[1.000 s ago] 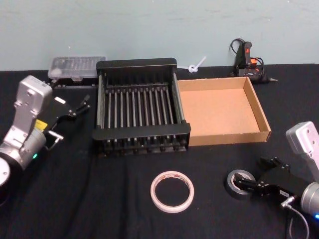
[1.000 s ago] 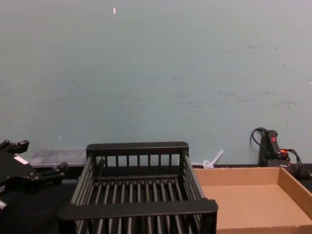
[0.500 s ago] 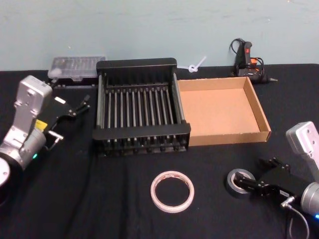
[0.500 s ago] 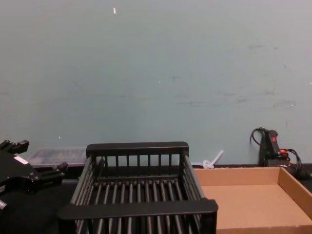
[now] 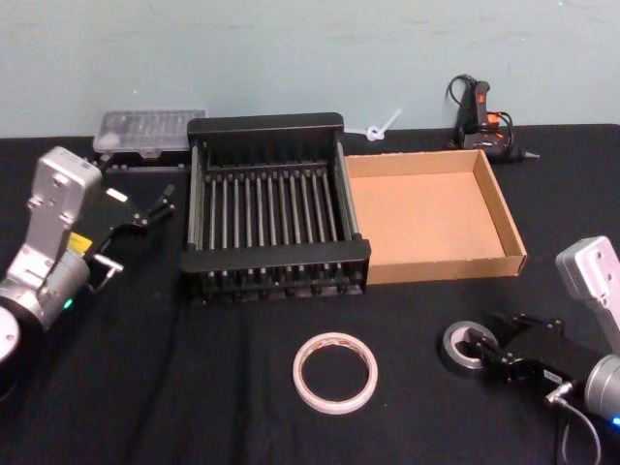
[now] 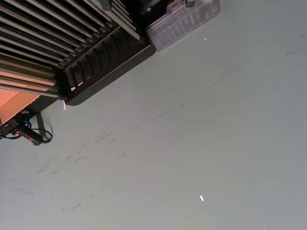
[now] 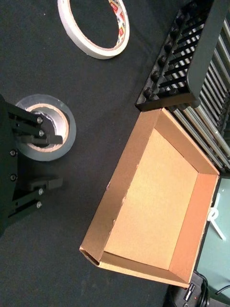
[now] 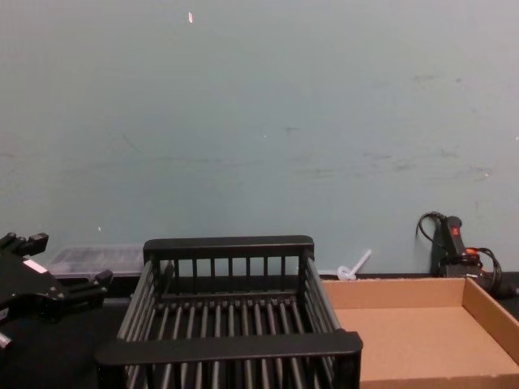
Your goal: Pick up the white tape and place it into the black box , Pick up the silver tape and place it into the brown box.
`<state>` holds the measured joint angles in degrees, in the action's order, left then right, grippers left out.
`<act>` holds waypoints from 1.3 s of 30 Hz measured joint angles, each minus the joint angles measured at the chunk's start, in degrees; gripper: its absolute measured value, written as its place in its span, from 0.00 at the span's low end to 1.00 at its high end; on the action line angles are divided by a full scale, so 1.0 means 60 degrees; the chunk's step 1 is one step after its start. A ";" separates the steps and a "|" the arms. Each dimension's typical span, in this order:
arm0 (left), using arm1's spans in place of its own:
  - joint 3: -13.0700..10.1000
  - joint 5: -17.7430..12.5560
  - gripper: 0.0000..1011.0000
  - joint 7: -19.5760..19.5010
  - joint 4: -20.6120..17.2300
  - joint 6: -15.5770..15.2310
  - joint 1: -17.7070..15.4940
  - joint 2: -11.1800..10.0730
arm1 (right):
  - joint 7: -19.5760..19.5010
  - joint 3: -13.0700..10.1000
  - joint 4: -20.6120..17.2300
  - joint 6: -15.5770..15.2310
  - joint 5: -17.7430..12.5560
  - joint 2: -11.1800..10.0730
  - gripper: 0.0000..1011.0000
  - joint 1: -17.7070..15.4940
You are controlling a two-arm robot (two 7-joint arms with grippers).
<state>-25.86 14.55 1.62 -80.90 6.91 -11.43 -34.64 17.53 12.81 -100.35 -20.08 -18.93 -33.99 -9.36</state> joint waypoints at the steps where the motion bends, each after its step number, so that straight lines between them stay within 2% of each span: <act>1: -0.0001 0.0000 0.99 0.0001 0.0000 0.0000 0.0000 0.0000 | 0.0001 0.0000 0.0000 0.0001 -0.0001 0.0000 0.41 0.0000; 3: 0.0000 0.0001 0.99 0.0000 0.0000 0.0000 0.0000 0.0000 | 0.0001 0.0000 0.0000 0.0002 -0.0002 0.0000 0.38 0.0000; 5: 0.0000 0.0000 0.99 0.0000 0.0000 0.0000 0.0001 0.0000 | 0.0000 0.0000 0.0000 0.0003 -0.0004 0.0000 0.28 0.0000; 9: 0.0000 0.0000 0.99 0.0000 0.0000 0.0000 0.0000 0.0000 | 0.0000 0.0000 0.0000 0.0005 -0.0007 0.0000 0.21 0.0000; 10: -0.0001 0.0001 0.99 0.0000 0.0000 0.0000 0.0001 0.0000 | -0.0001 0.0000 0.0000 0.0006 -0.0007 0.0000 0.16 0.0000; 18: 0.0000 0.0001 0.99 0.0001 0.0000 0.0000 0.0000 0.0000 | 0.0011 -0.0011 -0.0001 0.0025 -0.0011 0.0008 0.16 -0.0005; 31: 0.0000 0.0000 0.99 0.0000 0.0000 0.0000 0.0000 0.0000 | 0.0329 -0.0312 -0.0391 0.0364 -0.0126 -0.0072 0.16 -0.0066; 39: -0.0001 0.0001 0.99 0.0000 0.0000 0.0000 0.0000 0.0000 | 0.0478 -0.0339 -0.0354 0.0641 -0.0109 -0.0092 0.16 0.0483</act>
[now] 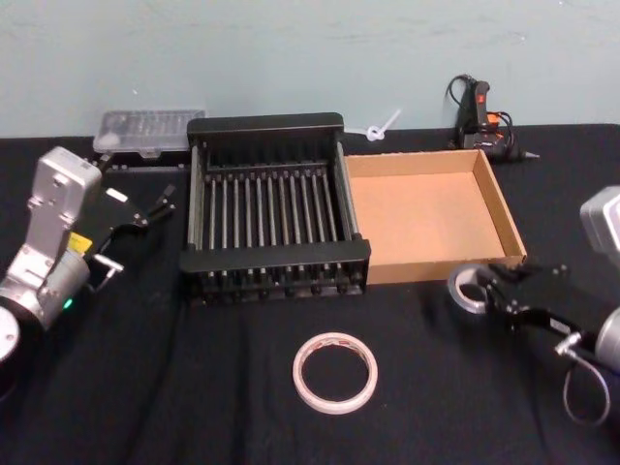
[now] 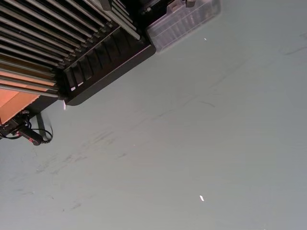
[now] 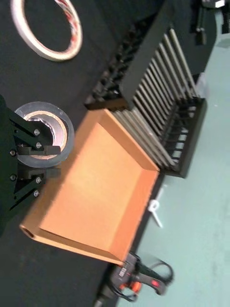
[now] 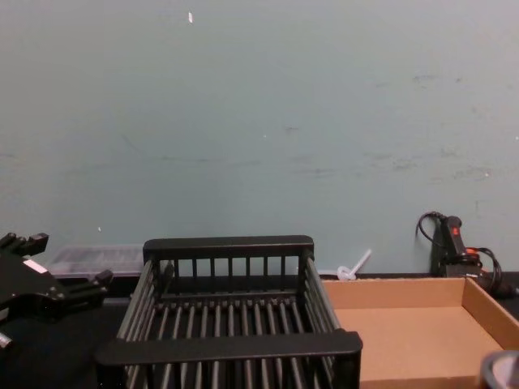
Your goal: Pick up the white tape and place it into the black box , Pick up the silver tape and place it into the brown box.
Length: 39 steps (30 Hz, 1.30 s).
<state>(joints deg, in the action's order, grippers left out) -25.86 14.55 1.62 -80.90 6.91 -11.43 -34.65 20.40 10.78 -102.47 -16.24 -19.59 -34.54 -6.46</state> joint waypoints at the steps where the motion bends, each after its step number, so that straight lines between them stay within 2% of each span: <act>1: 0.0000 0.0000 0.99 0.0000 0.0000 0.0000 0.0000 0.0000 | 0.0005 0.0011 0.0034 0.0025 0.0011 0.0013 0.16 0.0079; 10: 0.0000 0.0000 0.99 0.0000 0.0000 0.0000 0.0000 0.0000 | -0.0106 0.0291 0.0842 0.0027 0.0297 0.0441 0.16 0.1398; 16: 0.0000 0.0000 0.99 0.0000 0.0000 0.0000 0.0000 0.0000 | -0.0124 0.0598 0.1699 -0.0168 0.0535 0.0850 0.16 0.2492; 17: 0.0000 0.0000 0.99 0.0000 -0.0001 0.0000 0.0000 0.0000 | -0.0124 0.0598 0.1699 -0.0168 0.0535 0.0850 0.16 0.2492; 22: 0.0000 -0.0001 0.99 0.0000 0.0000 0.0000 -0.0001 0.0000 | -0.0062 0.0846 0.2567 -0.0220 0.0728 0.1200 0.16 0.3343; 28: 0.0000 0.0000 0.99 0.0001 0.0000 0.0000 0.0000 0.0000 | -0.0002 0.1035 0.3244 -0.0186 0.0889 0.1460 0.16 0.3951; 39: 0.0000 0.0000 0.99 0.0000 0.0000 0.0000 0.0000 0.0000 | 0.0143 0.1494 0.5247 0.0112 0.1373 0.2170 0.16 0.5339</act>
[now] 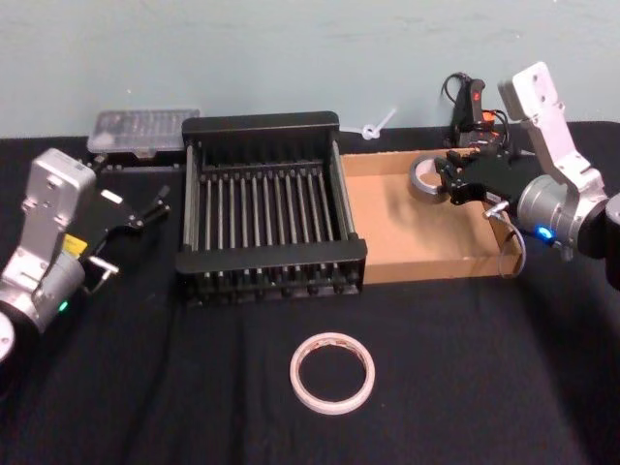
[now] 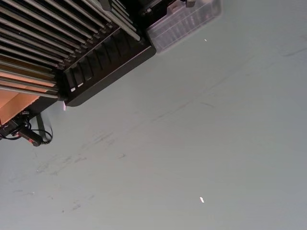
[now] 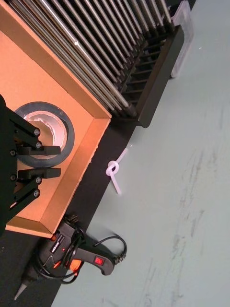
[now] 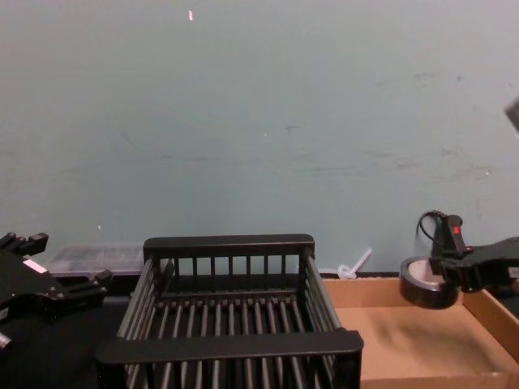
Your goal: Pick up the white tape and place it into the black box , Pick up the silver tape and place it into the brown box.
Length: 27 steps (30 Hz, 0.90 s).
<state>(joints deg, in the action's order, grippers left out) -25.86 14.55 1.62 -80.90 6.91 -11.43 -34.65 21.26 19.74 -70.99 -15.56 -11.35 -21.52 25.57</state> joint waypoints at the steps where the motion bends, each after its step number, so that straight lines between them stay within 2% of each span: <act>1: 0.0000 0.0000 0.99 0.0000 0.0000 0.0000 0.0000 0.0000 | 0.0004 0.0011 0.0081 0.0016 0.0021 0.0032 0.16 0.0048; 8: 0.0000 0.0000 0.99 0.0000 0.0001 0.0000 -0.0001 0.0000 | 0.0066 0.0107 0.0741 0.0186 0.0182 0.0318 0.16 0.0405; 20: 0.0000 0.0000 0.99 0.0000 0.0000 0.0000 0.0000 0.0000 | 0.0081 0.0121 0.0773 0.0237 0.0229 0.0339 0.16 0.0429; 23: 0.0000 0.0000 0.99 0.0000 0.0000 0.0000 0.0000 0.0000 | 0.0080 0.0117 0.0763 0.0232 0.0223 0.0336 0.21 0.0424; 27: 0.0000 0.0000 0.99 0.0000 0.0000 0.0000 0.0000 0.0000 | 0.0079 0.0114 0.0755 0.0224 0.0215 0.0333 0.34 0.0421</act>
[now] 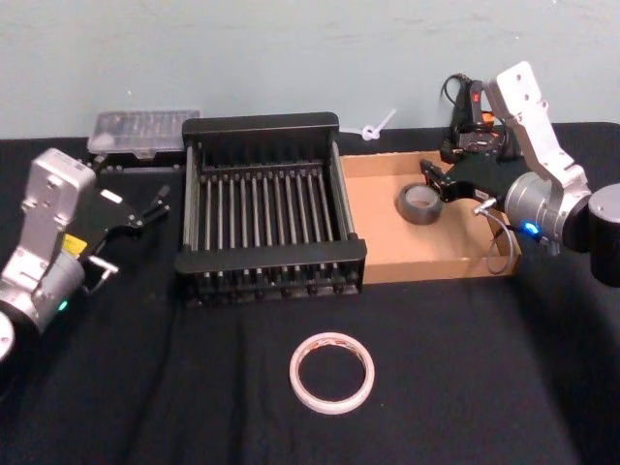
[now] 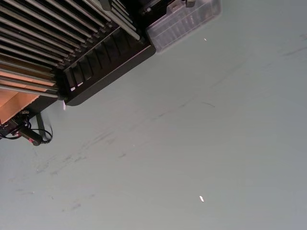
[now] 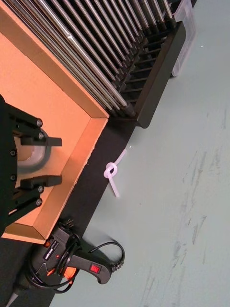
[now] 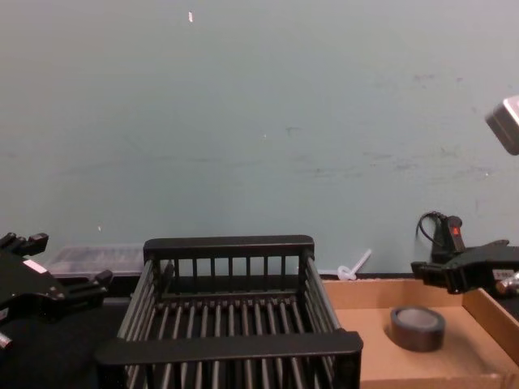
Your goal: Pick up the white tape and place it into the black box , Pick up the silver tape and place it into the brown box.
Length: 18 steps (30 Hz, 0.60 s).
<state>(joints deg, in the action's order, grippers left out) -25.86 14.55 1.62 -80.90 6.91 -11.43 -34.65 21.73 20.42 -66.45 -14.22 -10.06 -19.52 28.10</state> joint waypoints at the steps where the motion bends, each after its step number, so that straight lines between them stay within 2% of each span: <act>1: 0.0000 0.0000 0.99 0.0000 0.0000 0.0000 0.0000 0.0000 | 0.0000 -0.0001 -0.0002 -0.0001 -0.0002 -0.0001 0.36 -0.0001; 5: -0.0001 0.0000 0.99 0.0000 0.0000 0.0000 0.0001 0.0000 | -0.0001 -0.0005 -0.0006 -0.0008 -0.0010 -0.0004 0.48 -0.0004; 6: 0.0000 0.0000 0.99 0.0000 0.0000 0.0000 0.0001 0.0000 | -0.0002 -0.0007 -0.0007 -0.0010 -0.0012 -0.0005 0.54 -0.0005; 12: -0.0001 0.0000 0.99 0.0000 0.0000 0.0000 0.0000 0.0000 | -0.0003 -0.0010 -0.0011 -0.0016 -0.0017 -0.0010 0.70 -0.0009; 18: -0.0001 0.0000 0.99 0.0000 0.0000 0.0000 0.0000 0.0000 | -0.0006 -0.0010 -0.0019 -0.0025 -0.0022 -0.0012 0.90 -0.0013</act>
<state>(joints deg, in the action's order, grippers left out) -25.86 14.55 1.62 -80.90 6.91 -11.43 -34.65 21.69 20.36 -66.57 -14.37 -10.19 -19.59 28.02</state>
